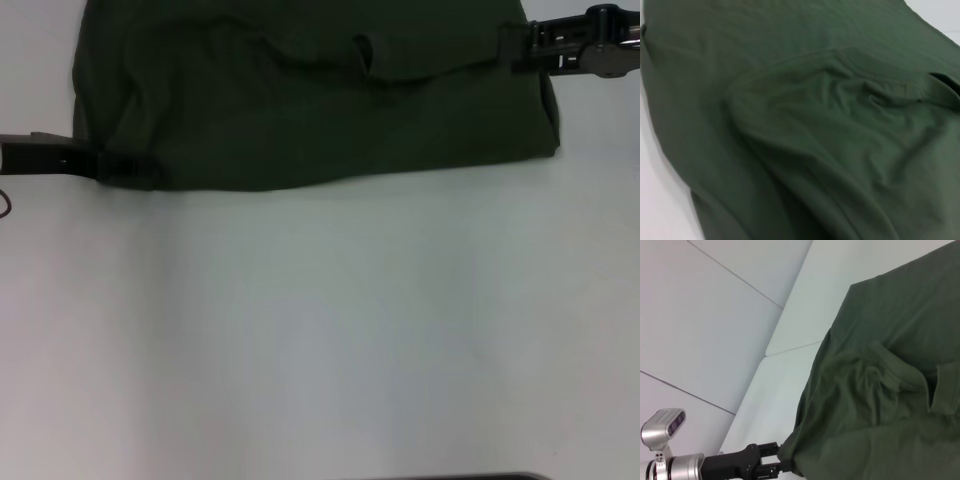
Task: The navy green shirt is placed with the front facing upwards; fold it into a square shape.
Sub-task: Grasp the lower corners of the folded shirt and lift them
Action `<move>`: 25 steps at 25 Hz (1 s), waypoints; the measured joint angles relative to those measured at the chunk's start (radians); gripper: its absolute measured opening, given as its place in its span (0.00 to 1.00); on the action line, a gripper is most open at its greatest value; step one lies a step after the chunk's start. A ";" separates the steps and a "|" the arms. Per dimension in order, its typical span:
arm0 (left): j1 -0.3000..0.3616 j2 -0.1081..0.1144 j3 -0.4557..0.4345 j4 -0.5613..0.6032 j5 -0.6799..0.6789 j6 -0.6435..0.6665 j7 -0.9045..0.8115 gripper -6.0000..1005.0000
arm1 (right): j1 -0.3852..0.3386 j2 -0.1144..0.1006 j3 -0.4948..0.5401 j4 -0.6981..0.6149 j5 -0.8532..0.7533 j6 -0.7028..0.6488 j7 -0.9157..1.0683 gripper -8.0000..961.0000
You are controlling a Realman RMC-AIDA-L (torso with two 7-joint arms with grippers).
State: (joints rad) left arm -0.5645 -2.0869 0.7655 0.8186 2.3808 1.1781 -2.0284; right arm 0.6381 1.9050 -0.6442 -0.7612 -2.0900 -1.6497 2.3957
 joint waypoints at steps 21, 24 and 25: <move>-0.038 0.000 0.019 -0.049 0.057 -0.036 -0.016 0.62 | 0.002 -0.001 0.007 0.002 0.001 0.002 -0.005 0.53; -0.042 0.000 0.021 -0.049 0.061 -0.035 -0.034 0.61 | 0.001 -0.001 0.008 0.004 0.001 0.003 -0.005 0.53; -0.044 0.000 0.021 -0.049 0.065 -0.031 -0.044 0.60 | 0.001 -0.001 0.008 0.004 0.001 0.003 -0.005 0.53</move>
State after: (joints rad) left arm -0.6082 -2.0874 0.7866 0.7701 2.4457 1.1469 -2.0723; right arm 0.6387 1.9035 -0.6365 -0.7570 -2.0892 -1.6466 2.3905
